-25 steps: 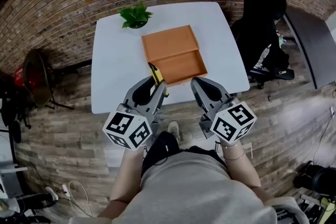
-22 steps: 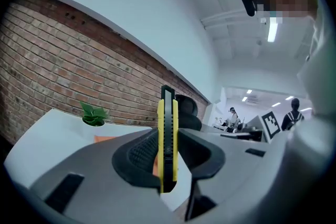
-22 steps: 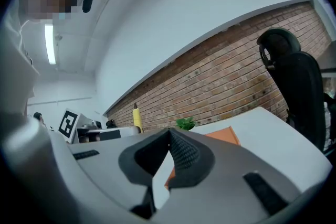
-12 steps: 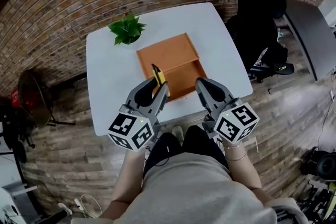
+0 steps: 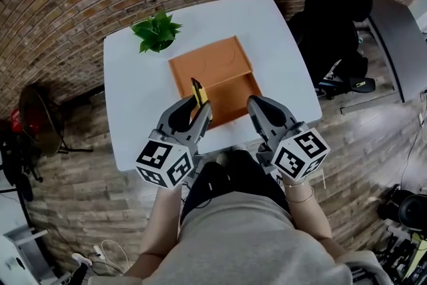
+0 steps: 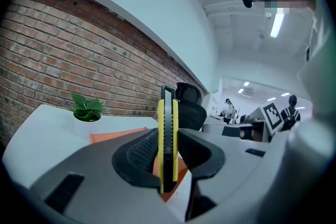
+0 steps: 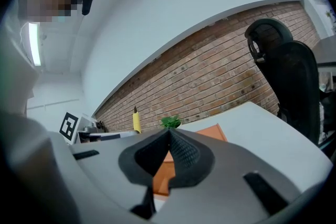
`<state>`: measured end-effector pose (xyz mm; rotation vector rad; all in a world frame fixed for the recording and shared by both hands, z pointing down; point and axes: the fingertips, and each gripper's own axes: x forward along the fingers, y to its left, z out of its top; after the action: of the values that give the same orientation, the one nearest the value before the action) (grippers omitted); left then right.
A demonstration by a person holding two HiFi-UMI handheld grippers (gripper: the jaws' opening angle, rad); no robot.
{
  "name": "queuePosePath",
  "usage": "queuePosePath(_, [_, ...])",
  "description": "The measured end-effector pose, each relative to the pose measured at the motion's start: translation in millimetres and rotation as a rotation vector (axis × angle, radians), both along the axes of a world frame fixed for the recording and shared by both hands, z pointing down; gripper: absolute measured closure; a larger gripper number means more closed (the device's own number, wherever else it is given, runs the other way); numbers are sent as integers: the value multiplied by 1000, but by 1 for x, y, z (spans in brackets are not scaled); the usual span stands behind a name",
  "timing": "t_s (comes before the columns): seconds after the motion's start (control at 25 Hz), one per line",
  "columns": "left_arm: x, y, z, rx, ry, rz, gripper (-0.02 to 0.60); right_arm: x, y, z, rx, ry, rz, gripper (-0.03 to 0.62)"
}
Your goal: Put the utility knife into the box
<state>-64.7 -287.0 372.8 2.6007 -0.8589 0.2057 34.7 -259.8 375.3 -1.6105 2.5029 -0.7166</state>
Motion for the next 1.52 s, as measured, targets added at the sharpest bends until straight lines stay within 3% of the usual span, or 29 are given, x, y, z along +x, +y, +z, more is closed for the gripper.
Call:
queuePosePath(0.32, [15, -16, 6, 10, -73, 0, 469, 23, -9, 12, -42, -22, -2, 595])
queuePosePath(0.76, [35, -25, 17, 89, -246, 42, 469, 48, -19, 28, -80, -45, 1, 595])
queuePosePath(1.0, [42, -29, 37, 69, -327, 75, 469, 52, -25, 39, -97, -49, -22, 595])
queuePosePath(1.36, [57, -23, 73, 60, -506, 192, 469, 55, -34, 53, -117, -52, -41, 595])
queuePosePath(1.52, [62, -22, 92, 95, -633, 242, 469, 60, -33, 60, -131, -58, -33, 595])
